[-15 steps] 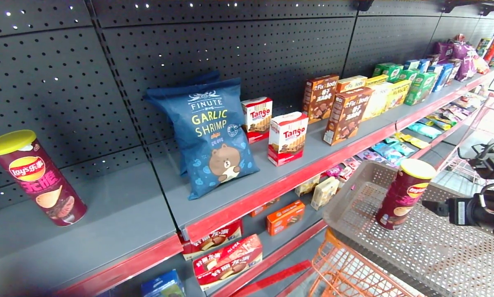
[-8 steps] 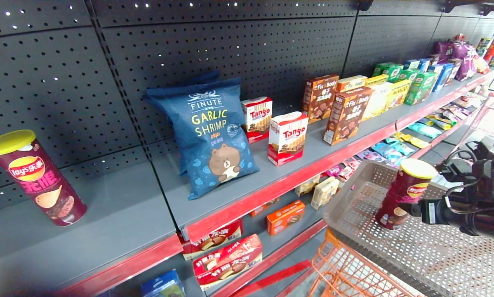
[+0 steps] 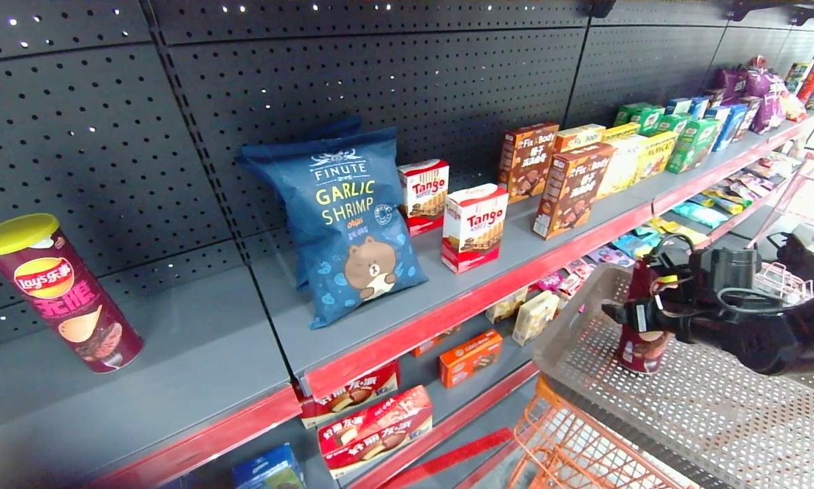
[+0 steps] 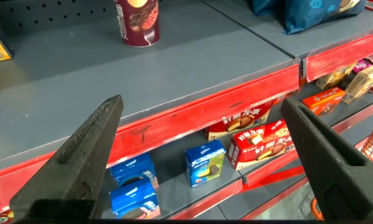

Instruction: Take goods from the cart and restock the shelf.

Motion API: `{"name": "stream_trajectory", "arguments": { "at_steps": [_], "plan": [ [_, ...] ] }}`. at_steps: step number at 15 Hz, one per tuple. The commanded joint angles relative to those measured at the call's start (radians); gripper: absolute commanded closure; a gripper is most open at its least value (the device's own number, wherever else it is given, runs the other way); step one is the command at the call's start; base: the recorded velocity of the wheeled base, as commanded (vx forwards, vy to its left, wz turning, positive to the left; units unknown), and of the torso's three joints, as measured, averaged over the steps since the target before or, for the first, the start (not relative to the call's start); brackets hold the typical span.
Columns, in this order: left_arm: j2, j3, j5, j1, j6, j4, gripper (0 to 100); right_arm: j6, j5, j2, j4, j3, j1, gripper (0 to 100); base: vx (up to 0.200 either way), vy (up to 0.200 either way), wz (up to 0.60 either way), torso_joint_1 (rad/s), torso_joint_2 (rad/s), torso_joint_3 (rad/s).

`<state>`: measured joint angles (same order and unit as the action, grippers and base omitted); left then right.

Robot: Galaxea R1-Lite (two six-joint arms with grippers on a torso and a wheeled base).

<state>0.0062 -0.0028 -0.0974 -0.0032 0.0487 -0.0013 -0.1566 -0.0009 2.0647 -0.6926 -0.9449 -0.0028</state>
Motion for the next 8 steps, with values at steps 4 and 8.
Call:
{"name": "stream_trajectory", "arguments": {
  "at_steps": [4, 8],
  "plan": [
    [0.001, 0.000, -0.001, 0.000, 0.000, 0.000, 0, -0.093, 0.004, 0.186, -0.111, -0.130, 0.000, 100, 0.000, 0.000, 0.00, 0.000, 0.00, 0.000],
    [0.001, 0.000, -0.001, 0.000, 0.000, 0.000, 0, -0.120, -0.004, 0.141, -0.165, -0.140, -0.005, 100, 0.000, 0.000, 0.00, 0.000, 0.00, 0.000]
  ]
}}
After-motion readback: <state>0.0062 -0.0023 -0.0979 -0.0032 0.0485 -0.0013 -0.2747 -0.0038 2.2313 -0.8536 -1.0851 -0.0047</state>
